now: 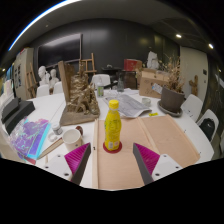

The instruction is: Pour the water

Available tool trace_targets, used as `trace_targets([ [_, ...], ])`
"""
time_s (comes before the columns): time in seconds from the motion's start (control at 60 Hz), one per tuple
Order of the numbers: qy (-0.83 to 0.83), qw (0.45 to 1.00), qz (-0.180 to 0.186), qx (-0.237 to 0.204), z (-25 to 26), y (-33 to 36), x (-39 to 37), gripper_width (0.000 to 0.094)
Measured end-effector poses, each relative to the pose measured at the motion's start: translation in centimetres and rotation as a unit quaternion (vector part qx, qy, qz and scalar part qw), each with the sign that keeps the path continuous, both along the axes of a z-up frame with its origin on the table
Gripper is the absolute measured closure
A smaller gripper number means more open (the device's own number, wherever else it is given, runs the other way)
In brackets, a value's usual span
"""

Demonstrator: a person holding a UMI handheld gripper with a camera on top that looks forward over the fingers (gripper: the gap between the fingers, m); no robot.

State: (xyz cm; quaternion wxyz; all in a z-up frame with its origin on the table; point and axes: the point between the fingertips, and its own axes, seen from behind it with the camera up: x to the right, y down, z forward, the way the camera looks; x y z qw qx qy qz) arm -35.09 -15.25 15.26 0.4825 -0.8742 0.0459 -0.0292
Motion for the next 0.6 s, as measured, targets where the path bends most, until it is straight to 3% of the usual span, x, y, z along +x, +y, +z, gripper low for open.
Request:
trace_targets([
  [0.317, -0.02, 0.999, -0.003, -0.024, 5.1, -14.4, -3.6, 0.0072],
  [0.6, -0.025, 0.999, -0.001, -0.029, 5.9, -18.5, -3.6, 0.0074],
])
